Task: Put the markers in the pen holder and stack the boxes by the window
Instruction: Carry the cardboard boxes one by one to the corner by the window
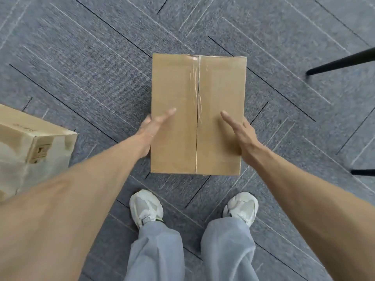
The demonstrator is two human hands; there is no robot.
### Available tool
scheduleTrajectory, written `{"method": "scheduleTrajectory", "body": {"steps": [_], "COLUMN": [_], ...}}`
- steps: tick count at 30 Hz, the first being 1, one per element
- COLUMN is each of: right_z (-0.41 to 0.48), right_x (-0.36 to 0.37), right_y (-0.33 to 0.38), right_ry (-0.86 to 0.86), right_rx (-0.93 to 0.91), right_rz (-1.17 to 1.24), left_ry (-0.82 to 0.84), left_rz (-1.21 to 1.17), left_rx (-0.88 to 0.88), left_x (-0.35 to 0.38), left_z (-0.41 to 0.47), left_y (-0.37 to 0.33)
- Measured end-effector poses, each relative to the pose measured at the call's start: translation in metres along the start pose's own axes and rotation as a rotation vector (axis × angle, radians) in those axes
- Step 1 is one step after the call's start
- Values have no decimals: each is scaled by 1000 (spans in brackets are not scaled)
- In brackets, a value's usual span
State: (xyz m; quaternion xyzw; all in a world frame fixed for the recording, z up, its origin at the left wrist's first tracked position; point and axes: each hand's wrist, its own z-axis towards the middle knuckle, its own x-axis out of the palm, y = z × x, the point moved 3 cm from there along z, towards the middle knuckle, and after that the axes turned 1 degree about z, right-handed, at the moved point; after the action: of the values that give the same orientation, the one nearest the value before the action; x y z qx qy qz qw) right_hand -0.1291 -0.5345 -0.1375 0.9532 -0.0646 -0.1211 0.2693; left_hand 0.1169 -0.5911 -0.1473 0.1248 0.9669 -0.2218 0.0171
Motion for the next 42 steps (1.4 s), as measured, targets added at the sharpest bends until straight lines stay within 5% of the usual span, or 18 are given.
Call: {"method": "scheduleTrajectory", "body": {"steps": [10,28,42], "right_z": [-105,-502,-711], "right_x": [-30,-153,-278], "right_y": [15,124,40], "right_ry": [-30,-366,-718], "right_rx": [28,-53,-115], "right_rz": [133,438,763], "left_ry": [38,185,483], "left_rz": [-3,151,548], "left_rx": [-1,201,440], "left_x": [5,40,202], "left_z": [-95,-484,-662], "left_y": [-23,-164,-164]}}
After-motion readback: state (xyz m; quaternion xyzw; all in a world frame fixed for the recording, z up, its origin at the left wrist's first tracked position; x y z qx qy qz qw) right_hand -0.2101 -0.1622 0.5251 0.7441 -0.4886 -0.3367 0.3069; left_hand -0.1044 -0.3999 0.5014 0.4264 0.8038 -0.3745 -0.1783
